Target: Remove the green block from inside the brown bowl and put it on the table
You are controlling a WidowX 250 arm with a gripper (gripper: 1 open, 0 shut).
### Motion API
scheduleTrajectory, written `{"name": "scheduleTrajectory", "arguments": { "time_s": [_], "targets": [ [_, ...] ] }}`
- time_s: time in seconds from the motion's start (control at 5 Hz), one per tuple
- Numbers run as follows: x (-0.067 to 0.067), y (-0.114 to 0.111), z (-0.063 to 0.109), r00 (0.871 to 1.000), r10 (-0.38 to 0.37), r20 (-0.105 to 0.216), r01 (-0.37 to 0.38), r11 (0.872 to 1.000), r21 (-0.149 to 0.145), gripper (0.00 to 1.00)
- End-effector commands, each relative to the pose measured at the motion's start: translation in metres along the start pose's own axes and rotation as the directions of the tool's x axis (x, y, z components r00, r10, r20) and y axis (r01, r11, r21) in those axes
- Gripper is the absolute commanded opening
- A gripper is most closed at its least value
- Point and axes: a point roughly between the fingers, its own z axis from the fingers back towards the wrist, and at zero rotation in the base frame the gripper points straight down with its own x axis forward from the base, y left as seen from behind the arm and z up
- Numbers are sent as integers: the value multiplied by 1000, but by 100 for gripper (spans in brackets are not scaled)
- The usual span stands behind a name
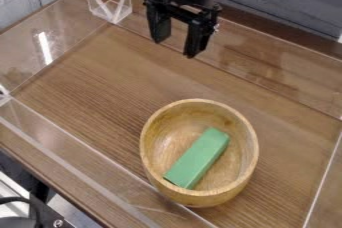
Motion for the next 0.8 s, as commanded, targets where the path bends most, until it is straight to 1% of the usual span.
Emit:
{"name": "scheduleTrajectory", "arguments": {
  "time_s": [0.0, 0.6],
  "targets": [
    [3, 8, 8, 999, -14, 39, 14, 1000, 12, 100],
    [4, 22, 3, 998, -40, 39, 39, 999, 12, 100]
  ]
}}
